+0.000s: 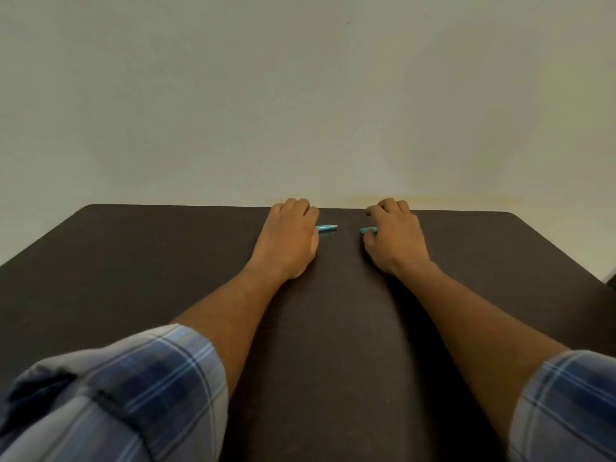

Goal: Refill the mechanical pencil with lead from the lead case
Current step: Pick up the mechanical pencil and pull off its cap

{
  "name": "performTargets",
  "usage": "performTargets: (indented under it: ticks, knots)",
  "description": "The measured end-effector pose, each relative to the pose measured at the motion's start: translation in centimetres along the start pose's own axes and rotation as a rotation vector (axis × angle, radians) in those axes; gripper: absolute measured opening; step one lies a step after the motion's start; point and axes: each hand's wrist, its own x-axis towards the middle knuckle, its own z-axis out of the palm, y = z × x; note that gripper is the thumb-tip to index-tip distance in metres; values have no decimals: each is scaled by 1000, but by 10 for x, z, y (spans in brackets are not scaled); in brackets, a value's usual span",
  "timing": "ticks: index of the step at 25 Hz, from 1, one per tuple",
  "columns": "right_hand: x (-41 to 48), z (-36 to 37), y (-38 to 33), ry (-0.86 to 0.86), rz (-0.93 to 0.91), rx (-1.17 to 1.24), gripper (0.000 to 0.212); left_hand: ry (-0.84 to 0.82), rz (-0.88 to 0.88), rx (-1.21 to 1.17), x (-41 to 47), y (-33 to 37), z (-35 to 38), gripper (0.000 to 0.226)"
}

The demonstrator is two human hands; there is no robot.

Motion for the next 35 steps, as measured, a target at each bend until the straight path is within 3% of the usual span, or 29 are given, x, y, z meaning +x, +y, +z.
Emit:
performTargets:
  ticks: [7, 11, 15, 25, 35]
  knots:
    - [10, 10, 7, -92, 58, 37, 27, -156, -92, -55, 15, -6, 14, 32]
    - [0, 3, 1, -97, 105, 88, 21, -123, -149, -43, 5, 2, 8, 26]
    - [-35, -15, -15, -12, 31, 159, 16, -52, -192, -54, -20, 14, -10, 21]
    - [-156, -62, -61, -5, -62, 223, 15, -45, -211, -44, -134, 62, -89, 23]
    - [-236, -93, -84, -136, -21, 309, 15, -58, -209, -49, -207, 80, -131, 26]
